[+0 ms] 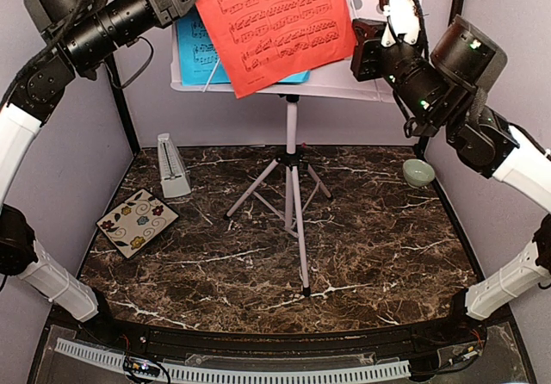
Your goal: Set up the instrument practice props
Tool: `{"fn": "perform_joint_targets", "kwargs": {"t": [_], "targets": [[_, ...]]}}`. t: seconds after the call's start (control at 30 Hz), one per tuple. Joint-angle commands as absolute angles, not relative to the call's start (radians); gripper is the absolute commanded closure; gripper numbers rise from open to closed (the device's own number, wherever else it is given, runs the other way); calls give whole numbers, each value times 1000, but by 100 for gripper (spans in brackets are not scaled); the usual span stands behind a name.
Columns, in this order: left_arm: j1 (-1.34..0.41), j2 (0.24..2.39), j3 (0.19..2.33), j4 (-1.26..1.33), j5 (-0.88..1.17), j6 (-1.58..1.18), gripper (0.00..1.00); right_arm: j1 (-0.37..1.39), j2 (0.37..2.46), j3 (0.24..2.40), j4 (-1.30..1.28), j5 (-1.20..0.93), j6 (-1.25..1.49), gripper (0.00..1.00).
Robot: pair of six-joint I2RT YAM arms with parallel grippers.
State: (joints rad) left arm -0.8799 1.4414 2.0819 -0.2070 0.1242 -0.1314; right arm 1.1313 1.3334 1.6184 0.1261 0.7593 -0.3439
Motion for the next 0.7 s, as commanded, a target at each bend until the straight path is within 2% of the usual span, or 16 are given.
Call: {"fn": "perform_joint_targets", "kwargs": {"t": [0.0,0.37,0.67], "targets": [[-886,1418,2084,-180,52,-97,100,1127,1295,1562,261,718,-378,100],[-893,1491,2138,-160,115,-69,100,1123,1268,1475,368,601,-426,100],[-908,1662,2332,-218,196,14,100,1110,1257,1447,375,531,-422,100]]}}
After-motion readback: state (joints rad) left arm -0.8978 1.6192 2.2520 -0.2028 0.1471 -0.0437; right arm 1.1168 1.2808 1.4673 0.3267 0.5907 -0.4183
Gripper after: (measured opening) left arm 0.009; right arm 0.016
